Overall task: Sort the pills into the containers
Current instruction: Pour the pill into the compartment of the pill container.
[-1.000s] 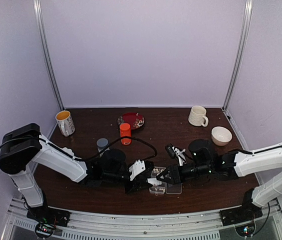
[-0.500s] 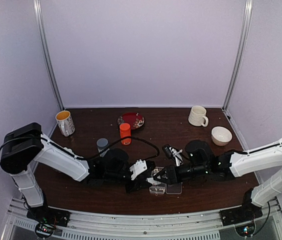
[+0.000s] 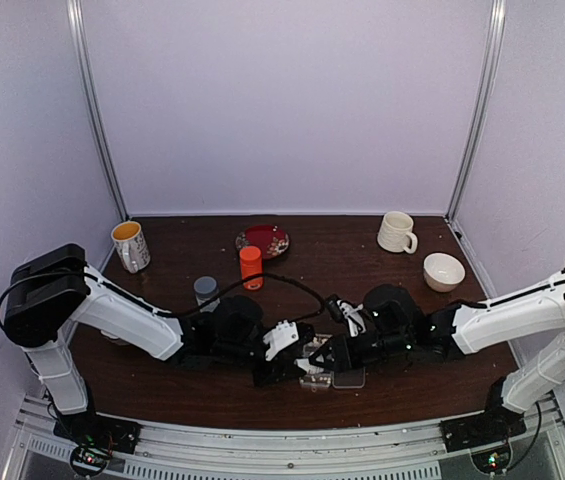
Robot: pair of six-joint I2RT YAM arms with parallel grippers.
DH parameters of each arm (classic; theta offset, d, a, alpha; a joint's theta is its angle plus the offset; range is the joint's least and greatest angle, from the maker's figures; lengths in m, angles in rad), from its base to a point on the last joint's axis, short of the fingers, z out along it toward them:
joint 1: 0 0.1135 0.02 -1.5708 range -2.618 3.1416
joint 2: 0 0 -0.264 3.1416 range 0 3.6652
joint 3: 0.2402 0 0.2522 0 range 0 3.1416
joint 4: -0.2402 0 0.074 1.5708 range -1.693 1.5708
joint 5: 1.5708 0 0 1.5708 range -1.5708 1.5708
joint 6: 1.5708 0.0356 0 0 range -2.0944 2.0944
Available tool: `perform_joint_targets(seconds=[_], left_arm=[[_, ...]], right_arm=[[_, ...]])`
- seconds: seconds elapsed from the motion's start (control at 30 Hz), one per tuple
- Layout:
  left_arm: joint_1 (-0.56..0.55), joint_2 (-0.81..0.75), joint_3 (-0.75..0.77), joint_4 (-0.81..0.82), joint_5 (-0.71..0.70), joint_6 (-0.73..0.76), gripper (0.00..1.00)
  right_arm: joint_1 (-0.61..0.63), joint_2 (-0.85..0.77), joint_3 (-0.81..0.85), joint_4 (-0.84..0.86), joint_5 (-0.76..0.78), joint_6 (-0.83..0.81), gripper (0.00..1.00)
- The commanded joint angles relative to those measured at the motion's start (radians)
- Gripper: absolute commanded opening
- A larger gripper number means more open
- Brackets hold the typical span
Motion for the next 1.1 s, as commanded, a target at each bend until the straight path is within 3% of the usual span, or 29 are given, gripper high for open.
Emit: perform_joint_targets(seconds=[0.0, 0.13, 0.33, 0.53, 0.63, 0.83, 1.07], left_arm=[[0.005, 0.006, 0.022, 0.026, 0.018, 0.004, 0.0], [0.005, 0.008, 0.021, 0.028, 0.02, 0.003, 0.0], [0.006, 0.007, 0.022, 0.029, 0.024, 0.002, 0.0], [0.006, 0.008, 0.02, 0.036, 0.023, 0.0, 0.0], [0.005, 0.008, 0.021, 0.034, 0.023, -0.003, 0.0], [0.005, 0.008, 0.054, -0.016, 0.018, -0.003, 0.0], [0.005, 0.008, 0.057, -0.024, 0.018, -0.007, 0.0]], right_arm=[[0.0, -0.074, 0.01, 0.035, 0.037, -0.007, 0.0], [0.0, 0.0, 0.034, -0.004, 0.01, -0.009, 0.0], [0.0, 0.067, 0.119, -0.205, 0.05, -0.078, 0.0], [-0.005, -0.033, 0.118, -0.204, 0.078, -0.101, 0.0], [-0.005, -0.062, 0.069, -0.118, 0.06, -0.073, 0.0], [-0.002, 0.068, 0.073, -0.145, 0.027, -0.057, 0.0], [-0.005, -0.073, 0.049, -0.134, 0.099, -0.061, 0.0]])
